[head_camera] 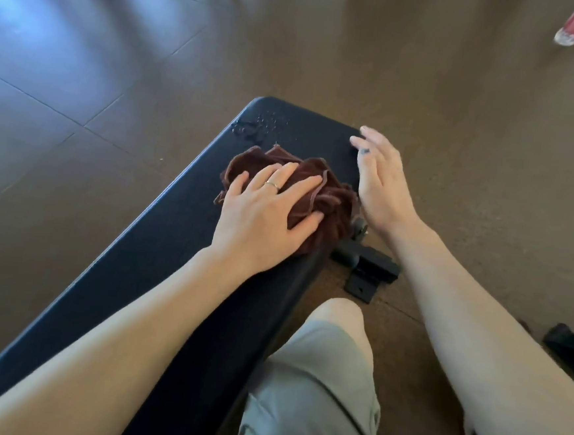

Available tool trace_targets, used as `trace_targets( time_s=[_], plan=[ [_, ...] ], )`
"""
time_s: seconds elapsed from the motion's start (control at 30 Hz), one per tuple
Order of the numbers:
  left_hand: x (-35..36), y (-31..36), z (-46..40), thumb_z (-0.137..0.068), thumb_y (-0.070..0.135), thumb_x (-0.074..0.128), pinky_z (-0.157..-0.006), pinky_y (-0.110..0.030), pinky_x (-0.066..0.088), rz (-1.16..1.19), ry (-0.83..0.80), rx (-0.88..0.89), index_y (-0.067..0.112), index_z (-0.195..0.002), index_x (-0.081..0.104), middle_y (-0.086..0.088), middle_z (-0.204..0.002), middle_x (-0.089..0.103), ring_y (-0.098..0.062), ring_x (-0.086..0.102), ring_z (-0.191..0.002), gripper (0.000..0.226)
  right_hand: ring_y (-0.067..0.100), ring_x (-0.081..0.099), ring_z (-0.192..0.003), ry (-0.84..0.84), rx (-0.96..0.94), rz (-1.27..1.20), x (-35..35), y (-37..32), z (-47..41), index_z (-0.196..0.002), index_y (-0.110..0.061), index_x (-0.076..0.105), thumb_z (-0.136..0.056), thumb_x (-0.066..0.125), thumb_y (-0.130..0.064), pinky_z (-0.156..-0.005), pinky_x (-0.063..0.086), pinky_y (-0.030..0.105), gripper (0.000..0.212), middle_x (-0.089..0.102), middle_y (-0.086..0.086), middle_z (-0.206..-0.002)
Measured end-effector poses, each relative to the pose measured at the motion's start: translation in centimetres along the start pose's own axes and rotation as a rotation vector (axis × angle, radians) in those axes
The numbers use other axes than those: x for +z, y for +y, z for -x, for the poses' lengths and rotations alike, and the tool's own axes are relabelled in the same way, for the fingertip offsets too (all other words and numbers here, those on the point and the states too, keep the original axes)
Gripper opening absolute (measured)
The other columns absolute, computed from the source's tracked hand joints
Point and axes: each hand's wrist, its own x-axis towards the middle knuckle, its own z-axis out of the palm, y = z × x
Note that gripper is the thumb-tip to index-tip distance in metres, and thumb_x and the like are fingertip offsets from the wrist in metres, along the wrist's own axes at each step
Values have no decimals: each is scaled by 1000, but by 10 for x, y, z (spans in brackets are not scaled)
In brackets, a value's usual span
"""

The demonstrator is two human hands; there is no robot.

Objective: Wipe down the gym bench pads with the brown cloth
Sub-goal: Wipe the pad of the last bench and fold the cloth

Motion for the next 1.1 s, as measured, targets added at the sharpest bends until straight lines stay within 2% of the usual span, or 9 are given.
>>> trace_targets(
  time_s=[0.13, 0.23, 0.33, 0.43, 0.57, 0.73, 0.83, 0.97, 1.1],
  plan=[
    [8, 17, -55, -101, 67, 35, -126, -56, 17, -3, 6, -47, 45, -153, 40, 5, -166, 36, -21, 28, -154, 57, 16, 19, -158, -147, 237, -104, -23, 8, -31, -165, -23, 25, -115, 21, -39, -122, 16, 29, 53, 24, -2, -172],
    [9, 26, -55, -102, 67, 34, -127, -57, 13, 12, -6, -103, 45, -155, 35, 4, -168, 32, -23, 26, -155, 58, 18, 45, -138, -144, 317, -247, -16, 12, -34, -158, -27, 36, -112, 27, -41, -111, 33, 31, 48, 47, 1, -155],
    [7, 35, -6, -99, 71, 34, -128, -55, 14, 3, -12, -88, 45, -157, 31, 6, -168, 30, -22, 25, -156, 63, 22, 56, -130, -89, 377, -490, -7, 17, -35, -143, -30, 47, -100, 35, -52, -113, 46, 51, 49, 56, 2, -141],
    [12, 43, 32, -97, 68, 45, -127, -52, 16, -70, -1, -58, 43, -157, 33, 4, -166, 35, -24, 30, -154, 66, 17, 61, -118, -28, 398, -590, 2, 16, -36, -134, -28, 50, -104, 35, -45, -107, 53, 50, 37, 60, -1, -128],
    [20, 48, 4, -95, 62, 52, -124, -54, 22, -55, 44, -37, 36, -153, 43, 0, -161, 44, -28, 39, -150, 64, 20, 65, -117, -21, 453, -757, 5, 13, -34, -137, -27, 51, -109, 29, -48, -98, 57, 40, 41, 64, 2, -128],
    [15, 52, -62, -98, 65, 45, -127, -54, 15, -8, -6, -13, 41, -155, 39, 8, -164, 37, -20, 30, -153, 62, 29, 66, -125, -98, 578, -1134, -15, 32, -32, -143, -32, 57, -106, 35, -59, -109, 51, 55, 51, 64, 9, -141],
    [8, 42, -32, -98, 68, 41, -126, -46, 6, -9, -33, -8, 44, -157, 32, 10, -168, 30, -18, 24, -156, 64, 23, 69, -114, -40, 578, -1116, -13, 26, -29, -121, -39, 62, -112, 30, -50, -106, 54, 53, 35, 67, 1, -126],
    [1, 27, 45, -94, 68, 45, -128, -49, 17, -23, -36, 24, 46, -155, 37, 12, -166, 33, -14, 25, -155, 65, 21, 68, -116, -6, 574, -1088, -3, 12, -26, -137, -28, 56, -112, 24, -49, -93, 58, 41, 46, 67, 5, -130],
    [1, 21, 19, -92, 65, 52, -126, -46, 20, -7, -25, 126, 44, -153, 43, 11, -162, 39, -14, 31, -153, 65, 20, 69, -115, 18, 574, -1042, 7, 10, -29, -136, -30, 56, -112, 26, -52, -100, 56, 43, 44, 68, 2, -129]
  ],
)
